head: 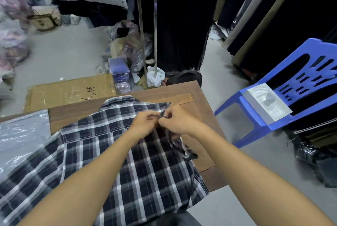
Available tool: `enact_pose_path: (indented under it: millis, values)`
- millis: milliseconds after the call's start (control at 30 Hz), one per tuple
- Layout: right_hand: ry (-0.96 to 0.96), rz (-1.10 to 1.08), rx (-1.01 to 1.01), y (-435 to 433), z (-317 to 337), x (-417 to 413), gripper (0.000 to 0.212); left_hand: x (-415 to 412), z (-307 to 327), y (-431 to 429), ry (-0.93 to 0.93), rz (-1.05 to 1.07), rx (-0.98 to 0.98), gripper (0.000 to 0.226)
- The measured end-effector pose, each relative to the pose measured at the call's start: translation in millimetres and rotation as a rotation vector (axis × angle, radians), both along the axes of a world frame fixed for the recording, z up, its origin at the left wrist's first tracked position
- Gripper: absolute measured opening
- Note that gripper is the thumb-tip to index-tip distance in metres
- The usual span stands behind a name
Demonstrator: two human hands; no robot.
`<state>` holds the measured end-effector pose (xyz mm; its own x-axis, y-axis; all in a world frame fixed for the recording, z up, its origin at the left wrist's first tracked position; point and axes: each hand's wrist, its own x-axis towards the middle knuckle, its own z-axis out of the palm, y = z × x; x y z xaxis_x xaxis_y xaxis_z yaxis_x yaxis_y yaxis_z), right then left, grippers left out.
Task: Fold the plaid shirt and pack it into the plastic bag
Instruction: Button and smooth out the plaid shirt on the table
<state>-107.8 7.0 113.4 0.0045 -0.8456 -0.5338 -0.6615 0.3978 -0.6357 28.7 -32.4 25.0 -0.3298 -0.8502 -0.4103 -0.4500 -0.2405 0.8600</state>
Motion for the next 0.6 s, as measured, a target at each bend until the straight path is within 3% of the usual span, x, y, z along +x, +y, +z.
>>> enact_pose_path:
  millis: [33, 100, 167, 233, 300, 367, 467, 600]
  values:
    - [-0.029, 0.004, 0.045, 2, -4, 7, 0.022, 7, 2, -2, 0.127, 0.12, 0.185, 0.012]
    - [-0.091, 0.051, 0.16, 7, -15, 18, 0.027, 18, 5, -2, 0.292, 0.216, 0.522, 0.038]
    - [-0.066, 0.123, 0.186, 12, -30, 22, 0.033, 24, 1, -1, 0.19, 0.182, 0.616, 0.059]
    - [0.076, 0.161, 0.084, 13, -43, 19, 0.033, 24, -2, 4, 0.059, 0.116, 0.54, 0.058]
    - [0.273, 0.191, -0.13, 13, -60, 8, 0.032, 23, -6, 10, -0.011, 0.063, 0.428, 0.039]
    - [0.375, 0.285, -0.276, 17, -77, -2, 0.055, 19, -6, 13, -0.08, 0.052, 0.299, 0.021]
    - [0.411, 0.463, -0.284, 30, -104, -8, 0.104, 16, -9, 11, -0.279, 0.048, 0.033, 0.014]
    - [0.534, 0.566, -0.364, 53, -127, -12, 0.118, 14, -12, 12, -0.481, -0.083, -0.256, 0.027]
